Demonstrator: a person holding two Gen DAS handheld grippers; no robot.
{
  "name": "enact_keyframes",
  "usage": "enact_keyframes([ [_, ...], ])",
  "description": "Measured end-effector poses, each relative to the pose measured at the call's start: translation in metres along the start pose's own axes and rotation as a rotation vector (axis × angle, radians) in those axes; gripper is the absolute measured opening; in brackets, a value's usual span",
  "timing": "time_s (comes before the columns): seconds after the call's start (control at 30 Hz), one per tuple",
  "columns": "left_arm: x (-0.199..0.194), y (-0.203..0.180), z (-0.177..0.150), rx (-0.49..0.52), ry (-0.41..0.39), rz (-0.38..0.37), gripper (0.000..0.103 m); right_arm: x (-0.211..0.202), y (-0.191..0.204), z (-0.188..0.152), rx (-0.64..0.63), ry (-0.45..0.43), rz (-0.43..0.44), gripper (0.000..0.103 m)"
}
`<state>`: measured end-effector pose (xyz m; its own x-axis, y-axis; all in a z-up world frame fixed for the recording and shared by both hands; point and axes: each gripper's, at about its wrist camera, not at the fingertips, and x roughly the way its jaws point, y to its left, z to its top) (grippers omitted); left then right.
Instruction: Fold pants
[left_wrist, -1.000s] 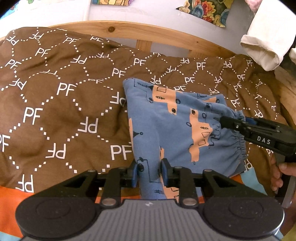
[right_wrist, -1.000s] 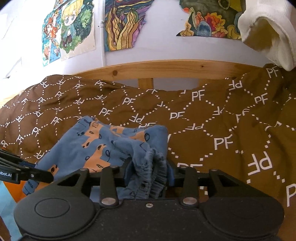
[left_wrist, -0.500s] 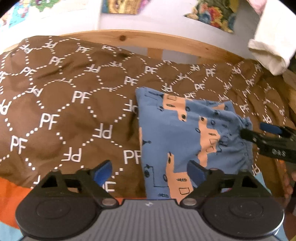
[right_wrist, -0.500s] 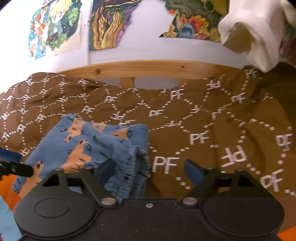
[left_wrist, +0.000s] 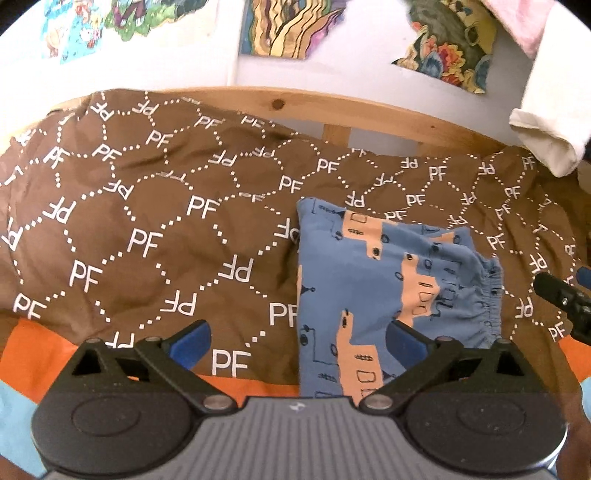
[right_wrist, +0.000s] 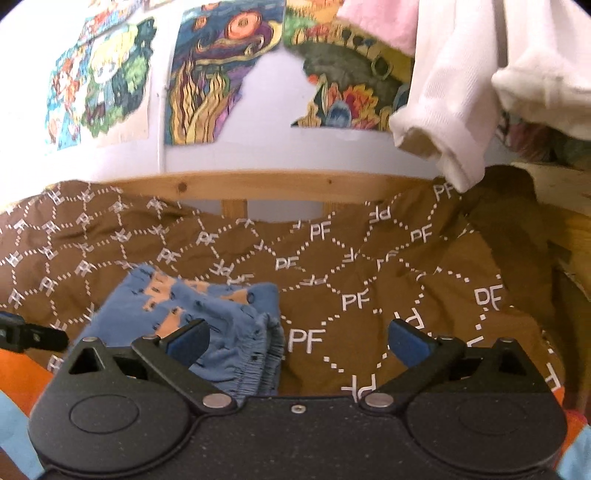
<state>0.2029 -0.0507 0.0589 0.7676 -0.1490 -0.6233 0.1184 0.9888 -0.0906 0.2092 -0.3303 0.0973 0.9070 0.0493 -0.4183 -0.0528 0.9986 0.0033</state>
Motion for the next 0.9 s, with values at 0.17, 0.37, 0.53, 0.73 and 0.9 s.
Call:
enact_keyframes([
  [0.17,-0.019,-0.012,-0.008,0.063,-0.044,0.012,0.103,-0.025,0.008,-0.002,0.007,-0.053,-0.026,0.102],
  [0.37,-0.036,-0.023,-0.028,0.113,-0.060,0.033,0.103,-0.054,0.011,-0.013,0.066,-0.044,-0.044,0.102],
  [0.53,-0.054,-0.024,-0.047,0.115,-0.059,0.028,0.103,-0.080,0.020,-0.033,0.085,0.040,-0.027,0.102],
  [0.73,-0.072,-0.019,-0.068,0.126,-0.066,0.046,0.103,-0.104,0.033,-0.044,0.108,0.081,-0.030,0.102],
  [0.9,-0.079,-0.015,-0.083,0.155,-0.058,0.066,0.103,-0.118,0.044,-0.053,0.099,0.101,-0.022,0.102],
])
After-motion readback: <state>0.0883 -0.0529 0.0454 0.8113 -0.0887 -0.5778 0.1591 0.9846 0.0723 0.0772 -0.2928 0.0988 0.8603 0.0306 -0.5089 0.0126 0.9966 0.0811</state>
